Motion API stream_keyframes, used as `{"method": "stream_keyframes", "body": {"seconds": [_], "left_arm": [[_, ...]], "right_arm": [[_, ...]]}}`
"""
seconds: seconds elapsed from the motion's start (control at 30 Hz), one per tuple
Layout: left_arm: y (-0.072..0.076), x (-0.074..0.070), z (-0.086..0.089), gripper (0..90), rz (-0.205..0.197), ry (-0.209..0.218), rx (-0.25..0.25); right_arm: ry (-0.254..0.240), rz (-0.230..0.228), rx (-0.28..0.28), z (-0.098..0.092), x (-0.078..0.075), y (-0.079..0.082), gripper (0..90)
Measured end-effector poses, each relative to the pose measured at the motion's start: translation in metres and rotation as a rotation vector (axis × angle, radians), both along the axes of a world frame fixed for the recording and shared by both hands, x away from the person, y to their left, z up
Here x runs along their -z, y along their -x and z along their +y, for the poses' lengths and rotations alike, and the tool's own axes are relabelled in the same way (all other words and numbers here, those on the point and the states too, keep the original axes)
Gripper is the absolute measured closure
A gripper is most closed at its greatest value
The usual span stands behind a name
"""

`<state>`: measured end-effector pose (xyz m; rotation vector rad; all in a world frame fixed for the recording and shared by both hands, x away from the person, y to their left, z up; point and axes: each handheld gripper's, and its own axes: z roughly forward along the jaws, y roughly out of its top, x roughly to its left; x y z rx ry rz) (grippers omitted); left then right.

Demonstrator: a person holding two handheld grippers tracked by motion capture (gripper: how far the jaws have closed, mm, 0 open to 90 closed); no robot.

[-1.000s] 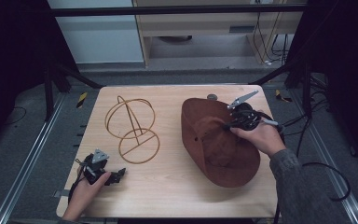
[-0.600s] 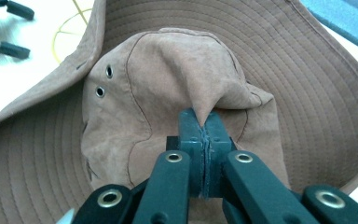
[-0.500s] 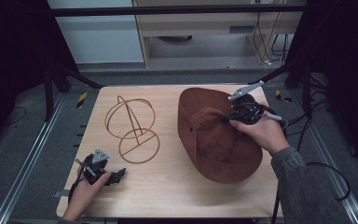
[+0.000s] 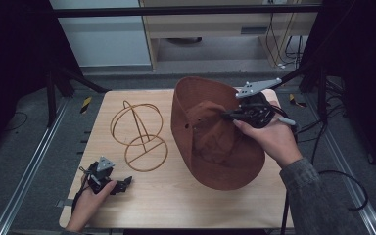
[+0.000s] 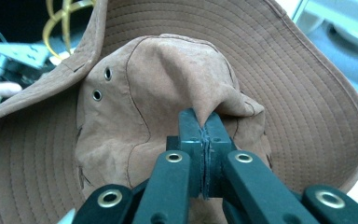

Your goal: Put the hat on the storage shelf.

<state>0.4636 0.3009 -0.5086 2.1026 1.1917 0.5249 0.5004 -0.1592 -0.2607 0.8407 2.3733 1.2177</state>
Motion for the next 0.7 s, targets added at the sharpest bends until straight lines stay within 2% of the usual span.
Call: {"method": "stream_keyframes", "body": {"seconds": [0.17, 0.27, 0.7], "left_arm": [[0.000, 0.000, 0.000, 0.0, 0.000, 0.000, 0.000], [0.000, 0.000, 0.000, 0.0, 0.000, 0.000, 0.001], [0.000, 0.000, 0.000, 0.0, 0.000, -0.001, 0.003]], "right_arm": [[-0.032, -0.028, -0.012, 0.007, -0.007, 0.012, 89.5], [-0.039, -0.039, -0.019, 0.012, -0.010, 0.014, 89.5], [-0.056, -0.055, -0.023, 0.023, -0.015, 0.013, 89.5]]}}
